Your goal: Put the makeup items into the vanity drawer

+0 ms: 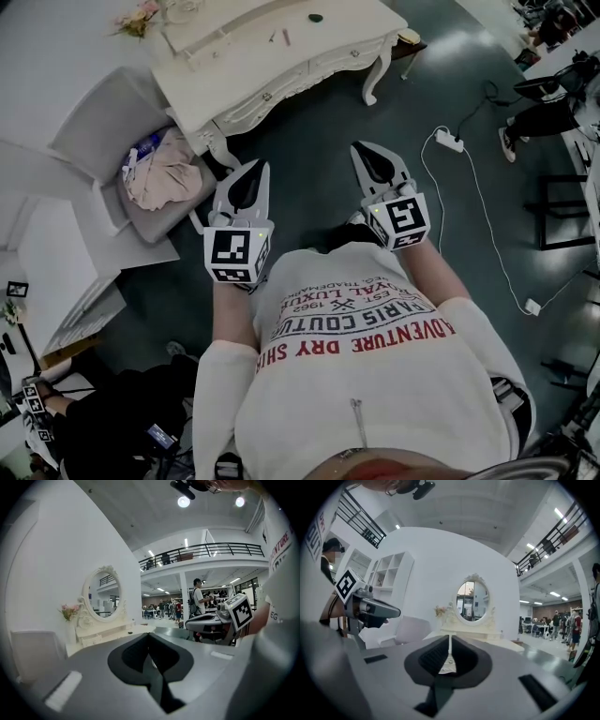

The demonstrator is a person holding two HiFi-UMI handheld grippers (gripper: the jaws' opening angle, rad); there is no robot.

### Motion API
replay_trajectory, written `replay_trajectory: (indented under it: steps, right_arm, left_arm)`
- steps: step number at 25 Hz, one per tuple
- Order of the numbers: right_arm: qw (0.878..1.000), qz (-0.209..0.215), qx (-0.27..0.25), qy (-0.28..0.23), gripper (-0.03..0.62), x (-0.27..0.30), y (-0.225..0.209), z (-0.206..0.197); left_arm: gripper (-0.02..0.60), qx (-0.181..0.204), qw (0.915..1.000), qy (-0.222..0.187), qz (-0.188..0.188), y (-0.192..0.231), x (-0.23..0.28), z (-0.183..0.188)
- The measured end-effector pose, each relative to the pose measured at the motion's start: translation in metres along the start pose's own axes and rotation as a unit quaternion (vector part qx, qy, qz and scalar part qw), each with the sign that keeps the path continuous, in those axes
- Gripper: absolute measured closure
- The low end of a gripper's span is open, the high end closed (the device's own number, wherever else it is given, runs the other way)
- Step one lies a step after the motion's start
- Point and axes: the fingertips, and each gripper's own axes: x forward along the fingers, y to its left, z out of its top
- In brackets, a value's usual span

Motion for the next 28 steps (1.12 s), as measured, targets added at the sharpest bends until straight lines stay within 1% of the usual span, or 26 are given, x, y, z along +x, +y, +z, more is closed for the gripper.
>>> replay_trajectory:
  steps: [1,2,3,4,5,9,14,16,19,23,28]
  right_arm:
    - [1.000,0.003,0.002,0.002,0.584,0.002,0.000,0.000]
    - [1.000,0.006,0.004,0.005,0.564,0.004,0.001,0.000]
    - [1.000,0.011,0.007,0.008,0.509,0.007,0.002,-0.001]
    - [1.000,0.014,0.010,0.011,0.433,0.010,0.003,-0.002]
    - [1.000,0.015,0.013,0.014,0.405,0.013,0.003,-0.003]
    - [0.999,0.019,0.023,0.028,0.396,0.025,0.002,-0.009]
    - [0.998,0.042,0.018,0.052,0.396,0.056,-0.005,-0.018]
    - [0.997,0.049,0.018,0.057,0.396,0.076,-0.013,-0.022]
    - [0.996,0.068,0.011,0.061,0.396,0.111,-0.023,-0.028]
    - [0.993,0.097,0.008,0.064,0.396,0.171,-0.043,-0.037]
    - [0.988,0.134,0.013,0.075,0.396,0.260,-0.091,-0.036]
  left_arm:
    - [0.571,-0.001,1.0000,0.000,0.002,0.002,0.000,0.000]
    - [0.571,-0.002,1.0000,0.001,0.003,0.004,0.000,-0.001]
    - [0.571,-0.003,1.0000,0.002,0.004,0.006,0.000,-0.001]
    - [0.571,-0.005,1.0000,0.002,0.005,0.008,0.000,-0.001]
    - [0.571,-0.006,1.0000,0.001,0.005,0.010,0.001,-0.002]
    - [0.571,-0.014,0.9998,0.007,0.011,0.021,0.002,-0.008]
    - [0.571,-0.024,0.9993,0.011,0.026,0.037,0.013,-0.016]
    - [0.571,-0.024,0.9989,0.019,0.037,0.048,0.020,-0.022]
    - [0.571,-0.031,0.9971,0.030,0.063,0.070,0.034,-0.033]
    - [0.571,-0.038,0.9936,0.041,0.098,0.107,0.068,-0.041]
    - [0.571,-0.050,0.9884,0.052,0.134,0.157,0.140,-0.029]
